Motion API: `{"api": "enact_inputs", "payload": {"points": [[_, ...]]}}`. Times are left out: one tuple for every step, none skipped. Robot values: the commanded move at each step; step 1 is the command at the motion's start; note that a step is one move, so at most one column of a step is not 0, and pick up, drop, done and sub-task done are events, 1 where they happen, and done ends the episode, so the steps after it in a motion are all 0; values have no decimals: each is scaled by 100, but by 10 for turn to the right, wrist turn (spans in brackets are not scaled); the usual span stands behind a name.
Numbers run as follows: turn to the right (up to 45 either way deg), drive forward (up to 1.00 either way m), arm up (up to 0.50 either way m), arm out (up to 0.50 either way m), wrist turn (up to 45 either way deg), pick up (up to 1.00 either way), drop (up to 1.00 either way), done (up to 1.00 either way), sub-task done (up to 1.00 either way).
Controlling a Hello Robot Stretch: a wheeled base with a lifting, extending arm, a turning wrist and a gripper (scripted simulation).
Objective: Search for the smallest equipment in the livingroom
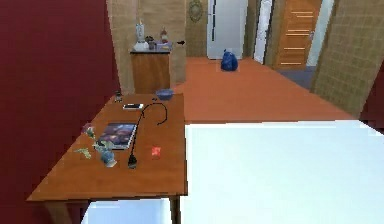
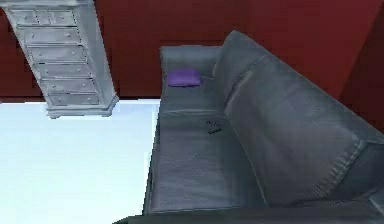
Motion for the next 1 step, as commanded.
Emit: {"api": "enact_inputs", "payload": {"points": [[180,0,0,0,0,0,0,0,0]]}}
